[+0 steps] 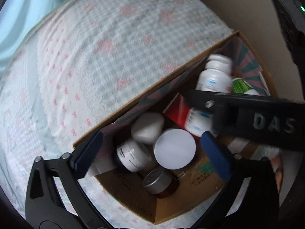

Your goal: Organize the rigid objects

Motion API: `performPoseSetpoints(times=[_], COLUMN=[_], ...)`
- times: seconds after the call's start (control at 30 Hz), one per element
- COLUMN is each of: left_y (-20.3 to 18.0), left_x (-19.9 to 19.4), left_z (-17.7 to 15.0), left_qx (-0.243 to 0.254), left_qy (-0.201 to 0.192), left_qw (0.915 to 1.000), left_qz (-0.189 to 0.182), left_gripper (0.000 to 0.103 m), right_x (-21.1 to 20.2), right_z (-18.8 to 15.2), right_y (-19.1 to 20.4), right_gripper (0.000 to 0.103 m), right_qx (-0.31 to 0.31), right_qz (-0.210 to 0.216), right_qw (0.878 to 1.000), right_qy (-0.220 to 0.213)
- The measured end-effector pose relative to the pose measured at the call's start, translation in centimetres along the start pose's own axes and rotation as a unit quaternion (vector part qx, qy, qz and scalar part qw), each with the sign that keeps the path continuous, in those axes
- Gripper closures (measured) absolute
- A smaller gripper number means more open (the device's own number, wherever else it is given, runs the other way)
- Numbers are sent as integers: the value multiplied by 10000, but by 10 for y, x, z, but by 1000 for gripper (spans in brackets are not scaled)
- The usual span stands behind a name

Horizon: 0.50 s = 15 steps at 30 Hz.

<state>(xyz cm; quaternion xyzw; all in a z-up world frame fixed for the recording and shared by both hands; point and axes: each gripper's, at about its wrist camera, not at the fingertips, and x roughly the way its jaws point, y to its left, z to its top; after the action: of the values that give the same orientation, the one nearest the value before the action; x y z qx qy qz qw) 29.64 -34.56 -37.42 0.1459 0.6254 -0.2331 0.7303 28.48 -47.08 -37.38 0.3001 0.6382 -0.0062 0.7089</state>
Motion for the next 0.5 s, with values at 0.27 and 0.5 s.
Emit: performPoseSetpoints(times=[0.27, 0.5], left_y=[3, 5], left_x=[-9, -32], left_z=[-9, -14], left_qx=[-147, -190], left_qy=[95, -39], left_qw=[9997, 9997], left_qz=[-142, -124], left_gripper=[0, 0], right_x=[-14, -39], right_z=[-5, -12], right_y=[-6, -7], right_gripper=[0, 0], right_qx=[-85, -83], right_qz=[264, 278], right_qw=[9996, 9995], right_qy=[52, -102])
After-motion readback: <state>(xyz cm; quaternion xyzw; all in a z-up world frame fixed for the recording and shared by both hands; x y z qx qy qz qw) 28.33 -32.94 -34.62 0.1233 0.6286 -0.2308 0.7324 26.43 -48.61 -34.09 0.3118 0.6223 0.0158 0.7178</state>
